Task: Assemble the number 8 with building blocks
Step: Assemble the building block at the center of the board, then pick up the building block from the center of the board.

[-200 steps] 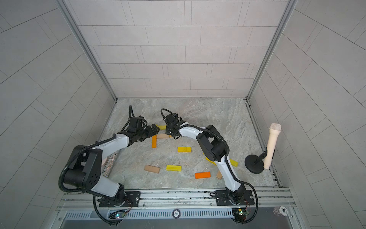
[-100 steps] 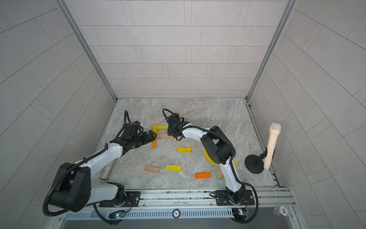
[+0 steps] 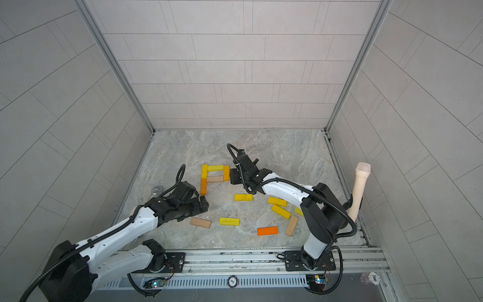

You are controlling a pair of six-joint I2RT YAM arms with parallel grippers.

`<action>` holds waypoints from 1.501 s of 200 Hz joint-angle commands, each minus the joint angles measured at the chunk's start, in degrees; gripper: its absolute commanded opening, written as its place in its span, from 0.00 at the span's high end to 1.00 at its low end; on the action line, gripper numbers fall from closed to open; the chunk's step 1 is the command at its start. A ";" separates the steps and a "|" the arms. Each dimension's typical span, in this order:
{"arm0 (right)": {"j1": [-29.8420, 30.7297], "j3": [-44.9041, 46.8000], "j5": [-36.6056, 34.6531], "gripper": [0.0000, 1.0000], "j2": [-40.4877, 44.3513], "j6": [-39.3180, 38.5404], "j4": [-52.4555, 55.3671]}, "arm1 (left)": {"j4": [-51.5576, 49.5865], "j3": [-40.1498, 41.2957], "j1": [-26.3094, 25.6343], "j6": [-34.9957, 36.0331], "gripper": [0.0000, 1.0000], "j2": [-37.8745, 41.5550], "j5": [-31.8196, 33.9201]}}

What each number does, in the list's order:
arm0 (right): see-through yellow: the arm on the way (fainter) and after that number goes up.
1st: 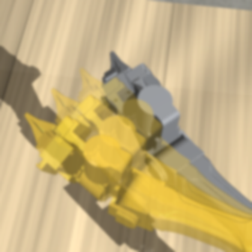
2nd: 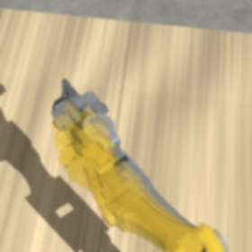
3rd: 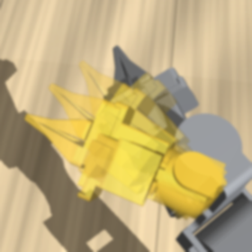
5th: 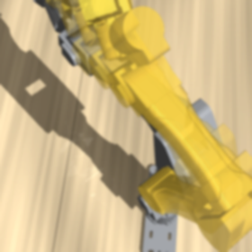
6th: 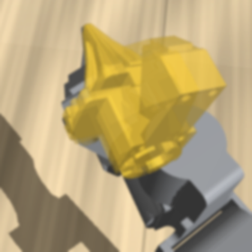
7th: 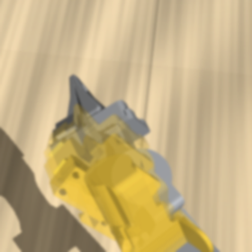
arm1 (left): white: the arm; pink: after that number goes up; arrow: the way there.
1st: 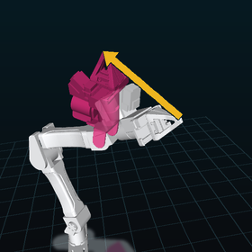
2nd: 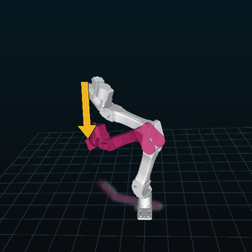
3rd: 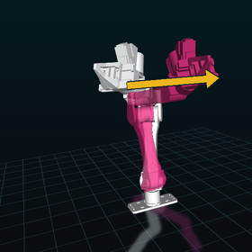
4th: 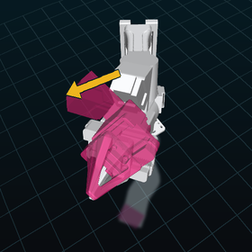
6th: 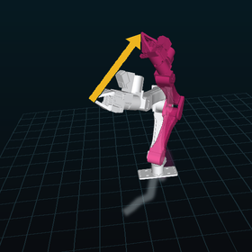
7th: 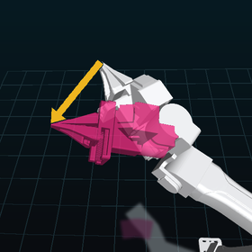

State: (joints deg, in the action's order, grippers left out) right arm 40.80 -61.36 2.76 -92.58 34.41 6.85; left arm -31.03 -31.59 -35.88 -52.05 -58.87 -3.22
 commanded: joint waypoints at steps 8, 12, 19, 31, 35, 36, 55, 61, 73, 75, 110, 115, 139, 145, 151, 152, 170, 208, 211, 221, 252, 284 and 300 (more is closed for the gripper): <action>0.29 5.12 -1.06 0.43 6.08 -2.27 -1.05 | -5.89 0.92 -5.48 -11.92 0.01 0.91 5.28; 0.25 5.79 -1.22 0.43 6.85 -2.39 -1.13 | -6.06 1.00 -6.05 -12.71 0.01 0.80 5.57; 0.25 6.80 -1.59 0.43 8.11 -2.65 -1.09 | -6.36 1.09 -7.48 -14.28 0.01 0.24 5.94; 0.17 8.11 -2.42 0.42 10.05 -2.90 -0.77 | -6.37 1.18 -9.36 -16.22 0.01 -0.96 6.60; 0.18 8.42 -2.62 0.42 10.64 -2.95 -0.66 | -6.37 1.18 -9.83 -16.72 0.01 -1.51 6.81; 0.17 8.61 -2.65 0.42 10.83 -2.95 -0.68 | -6.39 1.14 -9.96 -16.83 0.01 -1.64 6.86; 0.16 10.21 -3.54 0.41 13.15 -3.19 -0.38 | -5.26 1.15 -10.62 -17.97 0.01 -5.23 6.46; 0.16 10.52 -3.60 0.40 13.73 -3.38 -0.28 | -4.93 0.89 -10.66 -18.24 0.01 -6.39 6.40; 0.16 10.86 -3.54 0.38 14.55 -4.00 0.36 | -3.68 0.36 -10.62 -18.26 0.01 -8.39 6.19; 0.16 10.90 -3.49 0.37 14.67 -4.11 0.53 | -3.51 0.32 -10.62 -18.26 0.01 -8.92 6.07; 0.16 12.62 -4.18 0.34 17.64 -5.60 0.79 | -2.13 -2.13 -10.49 -18.19 0.07 -15.82 4.83; 0.24 12.84 -4.46 0.34 18.04 -5.88 0.79 | -2.32 -2.55 -10.53 -18.17 0.08 -16.79 4.81; 0.16 13.71 -5.11 0.33 19.18 -6.31 0.88 | -3.96 -5.11 -10.40 -17.77 0.21 -20.20 5.65; 0.16 13.66 -5.38 0.33 19.42 -6.46 1.04 | -4.12 -5.81 -10.40 -17.43 0.26 -20.69 5.77; 0.16 13.76 -5.52 0.33 19.47 -6.55 1.06 | -4.11 -6.30 -10.40 -17.02 0.31 -21.17 5.77; 0.21 13.75 -5.60 0.33 19.46 -6.59 1.06 | -4.12 -6.38 -10.38 -16.98 0.31 -21.23 5.77; 0.16 13.64 -6.32 0.33 19.21 -6.89 1.33 | -4.45 -7.85 -10.43 -16.06 0.45 -21.98 6.44; 0.22 13.24 -6.27 0.34 17.64 -6.42 0.99 | -3.56 -11.06 -10.31 -12.66 0.61 -21.09 8.41; 0.19 13.23 -6.17 0.34 17.52 -6.28 0.90 | -3.61 -11.37 -10.27 -12.36 0.62 -21.07 8.48; 0.21 13.40 -6.19 0.34 17.34 -5.99 0.71 | -3.69 -12.82 -10.17 -10.53 0.63 -21.21 8.69; 0.07 13.77 -7.02 0.34 17.34 -5.75 1.18 | -4.65 -18.42 -9.29 -4.73 0.71 -23.71 8.42; -0.19 13.59 -7.33 0.34 18.21 -5.98 2.71 | -8.71 -23.31 -8.72 -0.42 0.72 -27.05 8.64; -0.27 13.73 -7.51 0.34 18.77 -6.03 2.99 | -10.64 -23.87 -8.72 0.90 0.66 -27.69 8.76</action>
State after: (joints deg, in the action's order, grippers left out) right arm 40.80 -48.18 -3.16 -75.20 28.47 8.19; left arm -36.32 -54.00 -44.99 -54.89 -85.49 3.38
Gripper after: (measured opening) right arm 0.658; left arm 0.313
